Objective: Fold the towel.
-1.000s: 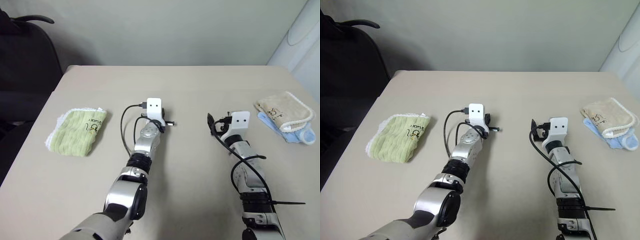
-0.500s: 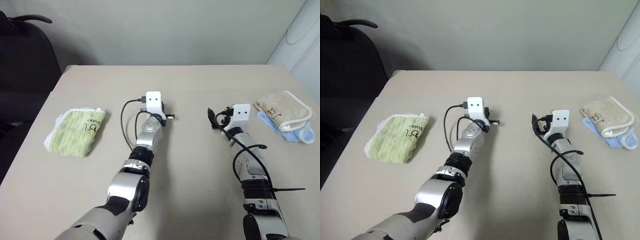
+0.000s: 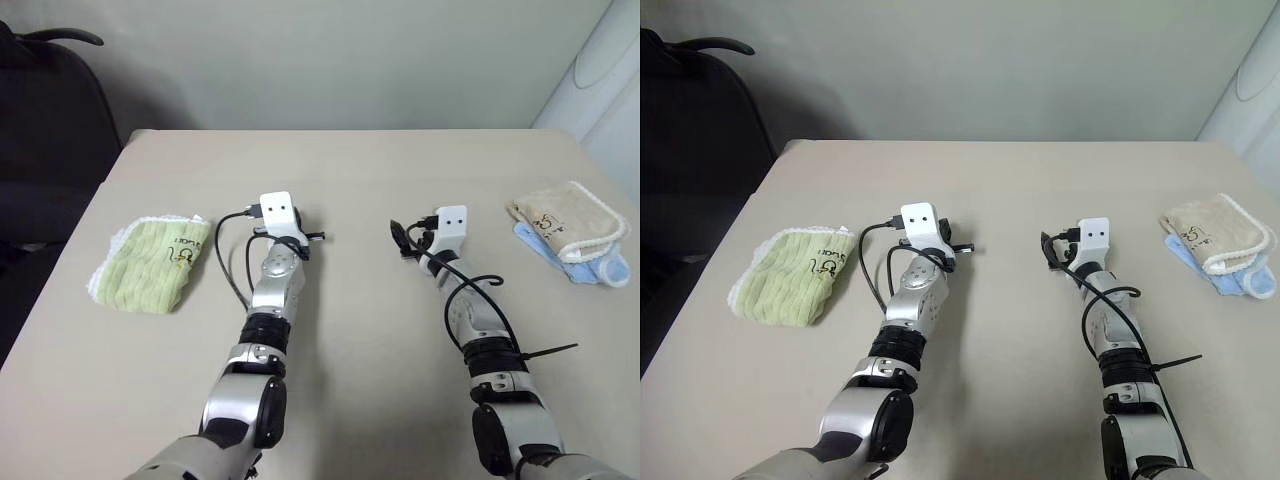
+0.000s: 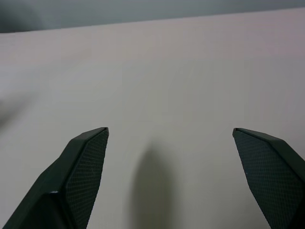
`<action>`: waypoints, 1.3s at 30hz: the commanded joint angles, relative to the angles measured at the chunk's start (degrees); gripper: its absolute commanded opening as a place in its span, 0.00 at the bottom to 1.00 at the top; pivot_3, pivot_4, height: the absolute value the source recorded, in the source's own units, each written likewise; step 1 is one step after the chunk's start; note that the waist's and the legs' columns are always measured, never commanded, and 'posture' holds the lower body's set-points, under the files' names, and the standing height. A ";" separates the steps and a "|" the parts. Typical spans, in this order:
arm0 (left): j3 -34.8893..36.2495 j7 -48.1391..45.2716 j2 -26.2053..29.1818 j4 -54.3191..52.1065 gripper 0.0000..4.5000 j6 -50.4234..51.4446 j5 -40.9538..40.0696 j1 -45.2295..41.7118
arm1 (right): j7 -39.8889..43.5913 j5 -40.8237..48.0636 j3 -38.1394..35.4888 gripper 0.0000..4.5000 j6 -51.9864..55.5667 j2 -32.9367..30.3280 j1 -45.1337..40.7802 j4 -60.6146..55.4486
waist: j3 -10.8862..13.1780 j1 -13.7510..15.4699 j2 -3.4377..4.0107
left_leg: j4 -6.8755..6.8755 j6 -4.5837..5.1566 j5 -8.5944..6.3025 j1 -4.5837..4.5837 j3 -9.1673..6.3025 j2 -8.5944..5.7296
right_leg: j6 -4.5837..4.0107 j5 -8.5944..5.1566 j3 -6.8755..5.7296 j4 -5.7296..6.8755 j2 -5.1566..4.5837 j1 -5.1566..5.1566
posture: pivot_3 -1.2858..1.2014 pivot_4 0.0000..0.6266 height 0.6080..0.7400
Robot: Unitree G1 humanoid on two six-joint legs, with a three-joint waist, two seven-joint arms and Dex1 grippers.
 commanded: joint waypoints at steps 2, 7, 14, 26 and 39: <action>-0.46 0.14 0.34 -3.71 0.02 0.88 0.12 0.15 | 0.11 0.49 -0.58 0.98 -1.93 0.79 -1.40 -0.57 | 0.00 -0.03 0.00 | -0.01 0.00 0.00 0.00 0.00 0.00 | 0.00 0.00 0.00 0.00 0.00 0.00 | 0.52 0.24 1.00; -1.59 -0.93 0.88 -6.87 0.02 3.23 0.74 1.84 | -1.82 0.92 -1.78 0.98 -2.15 2.22 -0.27 -1.19 | 0.00 -0.03 0.00 | -0.01 0.00 0.00 0.00 0.00 0.00 | 0.00 0.00 0.00 0.00 0.00 0.00 | 0.52 0.24 1.00; -2.47 -1.67 1.55 -10.54 0.02 6.03 0.89 3.72 | -3.48 0.75 -1.99 0.98 -2.32 3.35 0.99 -1.68 | 0.00 -0.08 0.00 | -0.02 0.00 0.00 -0.01 -0.01 0.00 | -0.01 0.00 -0.01 0.00 0.00 -0.02 | 0.52 0.24 1.00; -3.27 -0.92 1.53 -20.25 0.02 11.63 1.42 10.09 | -6.11 0.68 -2.65 0.98 -0.24 4.85 4.91 -5.27 | 0.00 -0.18 0.00 | -0.02 0.00 0.00 -0.01 -0.02 0.02 | -0.01 0.01 -0.02 -0.01 -0.01 0.00 | 0.52 0.24 1.00; -1.17 3.29 1.18 -34.92 0.02 18.08 1.73 19.25 | -4.29 1.18 0.33 0.98 2.94 6.60 6.05 -7.35 | -0.01 -0.90 -0.02 | -0.04 0.01 -0.01 0.03 -0.02 0.04 | -0.03 0.02 -0.02 -0.03 0.00 0.02 | 0.52 0.24 1.00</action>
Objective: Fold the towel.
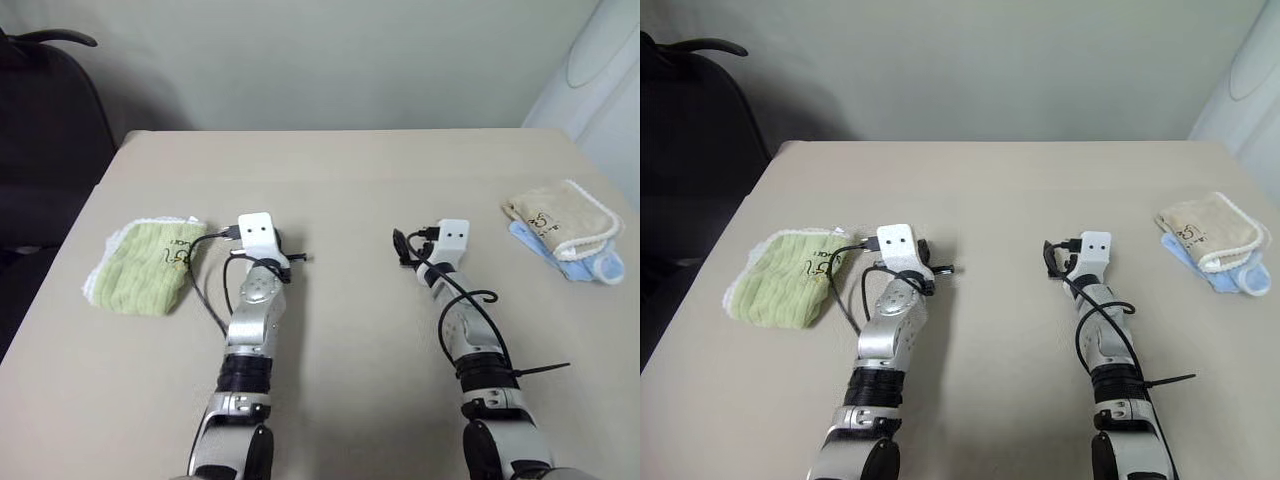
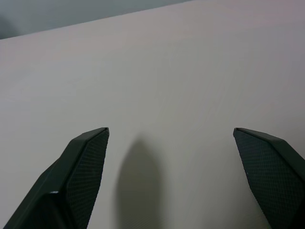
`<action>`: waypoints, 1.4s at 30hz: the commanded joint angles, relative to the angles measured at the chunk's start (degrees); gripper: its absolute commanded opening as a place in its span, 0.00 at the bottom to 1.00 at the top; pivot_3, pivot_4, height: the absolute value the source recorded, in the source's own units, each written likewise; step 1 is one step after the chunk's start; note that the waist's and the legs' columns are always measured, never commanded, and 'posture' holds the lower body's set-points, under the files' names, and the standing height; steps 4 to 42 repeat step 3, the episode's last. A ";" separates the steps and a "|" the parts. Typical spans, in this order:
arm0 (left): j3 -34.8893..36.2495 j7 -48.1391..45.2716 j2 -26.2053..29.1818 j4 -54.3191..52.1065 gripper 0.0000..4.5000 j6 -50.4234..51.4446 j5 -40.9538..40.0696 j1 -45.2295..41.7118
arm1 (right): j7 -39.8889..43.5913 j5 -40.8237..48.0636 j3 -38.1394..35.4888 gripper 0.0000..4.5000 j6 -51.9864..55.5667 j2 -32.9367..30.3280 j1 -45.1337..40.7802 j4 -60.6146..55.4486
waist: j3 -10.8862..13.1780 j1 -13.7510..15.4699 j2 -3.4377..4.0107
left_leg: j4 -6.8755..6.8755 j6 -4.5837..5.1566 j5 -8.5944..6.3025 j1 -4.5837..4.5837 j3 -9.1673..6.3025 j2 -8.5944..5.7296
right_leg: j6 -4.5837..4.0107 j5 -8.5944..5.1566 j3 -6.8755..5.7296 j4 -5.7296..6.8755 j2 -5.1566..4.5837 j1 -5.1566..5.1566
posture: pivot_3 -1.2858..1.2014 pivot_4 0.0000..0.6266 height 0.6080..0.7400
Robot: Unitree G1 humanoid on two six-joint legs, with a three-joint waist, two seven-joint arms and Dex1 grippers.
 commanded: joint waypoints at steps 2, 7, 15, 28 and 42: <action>1.03 1.06 0.56 -6.81 0.02 3.90 0.22 1.56 | 1.17 0.91 1.13 0.98 0.97 1.73 -0.33 -1.13 | -0.01 -0.21 -0.01 | -0.01 0.00 0.00 0.02 0.00 0.01 | 0.00 0.00 0.00 0.01 0.00 0.00 | 0.52 0.24 1.00; 1.03 1.00 0.81 -6.80 0.02 4.12 0.35 0.88 | 1.39 0.99 0.91 0.98 0.71 1.75 -1.22 -0.32 | -0.01 -0.21 -0.01 | -0.01 0.01 0.00 0.02 0.00 0.01 | -0.01 0.00 0.00 0.00 0.01 0.00 | 0.52 0.24 1.00; 1.03 1.00 0.81 -6.80 0.02 4.12 0.35 0.88 | 1.39 0.99 0.91 0.98 0.71 1.75 -1.22 -0.32 | -0.01 -0.21 -0.01 | -0.01 0.01 0.00 0.02 0.00 0.01 | -0.01 0.00 0.00 0.00 0.01 0.00 | 0.52 0.24 1.00; 1.03 1.00 0.81 -6.80 0.02 4.12 0.35 0.88 | 1.39 0.99 0.91 0.98 0.71 1.75 -1.22 -0.32 | -0.01 -0.21 -0.01 | -0.01 0.01 0.00 0.02 0.00 0.01 | -0.01 0.00 0.00 0.00 0.01 0.00 | 0.52 0.24 1.00; 1.03 1.00 0.81 -6.80 0.02 4.12 0.35 0.88 | 1.39 0.99 0.91 0.98 0.71 1.75 -1.22 -0.32 | -0.01 -0.21 -0.01 | -0.01 0.01 0.00 0.02 0.00 0.01 | -0.01 0.00 0.00 0.00 0.01 0.00 | 0.52 0.24 1.00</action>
